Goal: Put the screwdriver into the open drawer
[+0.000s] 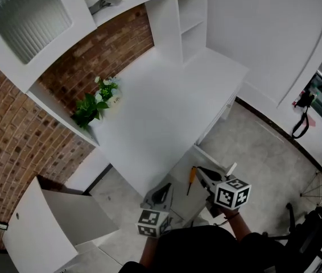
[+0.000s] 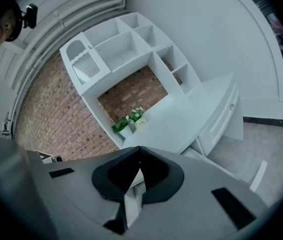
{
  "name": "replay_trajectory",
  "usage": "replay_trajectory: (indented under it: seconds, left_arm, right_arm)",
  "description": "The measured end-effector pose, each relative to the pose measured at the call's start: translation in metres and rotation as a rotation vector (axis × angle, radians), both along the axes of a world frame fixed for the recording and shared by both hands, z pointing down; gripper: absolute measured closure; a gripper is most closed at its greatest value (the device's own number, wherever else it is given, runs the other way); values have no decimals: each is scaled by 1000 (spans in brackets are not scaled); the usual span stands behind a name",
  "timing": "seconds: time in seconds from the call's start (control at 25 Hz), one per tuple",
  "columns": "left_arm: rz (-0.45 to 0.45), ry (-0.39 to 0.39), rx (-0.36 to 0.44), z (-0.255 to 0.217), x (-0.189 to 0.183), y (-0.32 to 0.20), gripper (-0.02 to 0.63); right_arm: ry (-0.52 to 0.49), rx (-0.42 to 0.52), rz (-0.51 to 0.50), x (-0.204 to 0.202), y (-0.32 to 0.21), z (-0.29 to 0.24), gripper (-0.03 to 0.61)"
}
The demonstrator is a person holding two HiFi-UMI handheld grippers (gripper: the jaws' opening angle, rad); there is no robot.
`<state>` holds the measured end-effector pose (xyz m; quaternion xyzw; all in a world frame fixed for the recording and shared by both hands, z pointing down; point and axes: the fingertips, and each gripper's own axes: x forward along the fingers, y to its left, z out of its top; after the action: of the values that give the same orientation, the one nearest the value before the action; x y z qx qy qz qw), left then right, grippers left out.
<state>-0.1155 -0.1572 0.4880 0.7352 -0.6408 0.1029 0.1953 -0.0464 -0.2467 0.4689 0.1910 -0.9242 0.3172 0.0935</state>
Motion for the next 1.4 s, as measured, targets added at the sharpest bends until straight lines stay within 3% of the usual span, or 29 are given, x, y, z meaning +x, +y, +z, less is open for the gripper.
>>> replay_trajectory:
  seconds: [0.56, 1.4]
  left_arm:
    - [-92, -42, 220, -79, -16, 12, 604]
    - [-154, -77, 267, -95, -21, 24, 606]
  right_arm:
    - [-130, 304, -7, 30, 11, -88, 563]
    - [-122, 394, 54, 59, 4, -97, 563]
